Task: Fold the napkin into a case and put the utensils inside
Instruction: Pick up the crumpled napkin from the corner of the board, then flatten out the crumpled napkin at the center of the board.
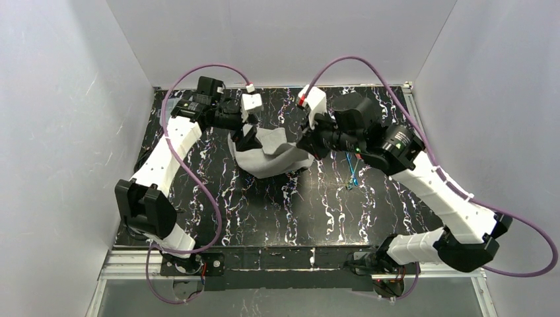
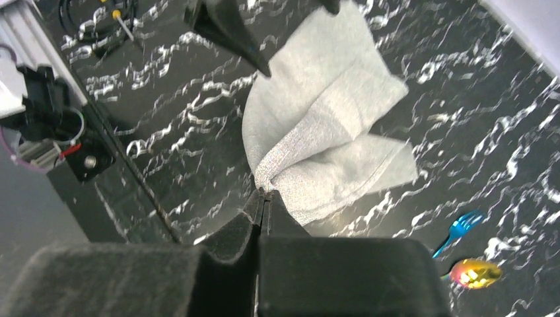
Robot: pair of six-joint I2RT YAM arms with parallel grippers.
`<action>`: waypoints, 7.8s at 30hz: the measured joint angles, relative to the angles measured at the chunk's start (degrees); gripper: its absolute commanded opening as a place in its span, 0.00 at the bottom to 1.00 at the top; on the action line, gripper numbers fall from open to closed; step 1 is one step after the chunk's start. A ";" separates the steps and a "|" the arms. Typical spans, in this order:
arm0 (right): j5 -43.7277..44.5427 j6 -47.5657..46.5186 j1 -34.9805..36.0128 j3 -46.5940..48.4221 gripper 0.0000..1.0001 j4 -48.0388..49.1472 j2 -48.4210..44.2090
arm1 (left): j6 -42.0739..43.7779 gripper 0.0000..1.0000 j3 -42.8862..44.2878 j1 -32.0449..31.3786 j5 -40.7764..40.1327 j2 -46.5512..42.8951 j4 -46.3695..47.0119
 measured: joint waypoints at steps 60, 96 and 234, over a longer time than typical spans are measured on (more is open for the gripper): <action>7.19 23.71 -2.51 -34.58 0.01 -2.25 -8.15 | 52.00 0.58 7.30 -5.53 -21.09 35.08 8.04; 18.51 20.44 -2.51 -26.88 0.01 -1.07 -13.86 | 29.00 0.00 16.74 -2.03 -18.56 18.73 3.56; 27.19 12.31 -6.62 20.37 0.01 -14.05 -17.18 | -14.03 0.00 -7.41 -34.82 -40.63 -45.57 3.08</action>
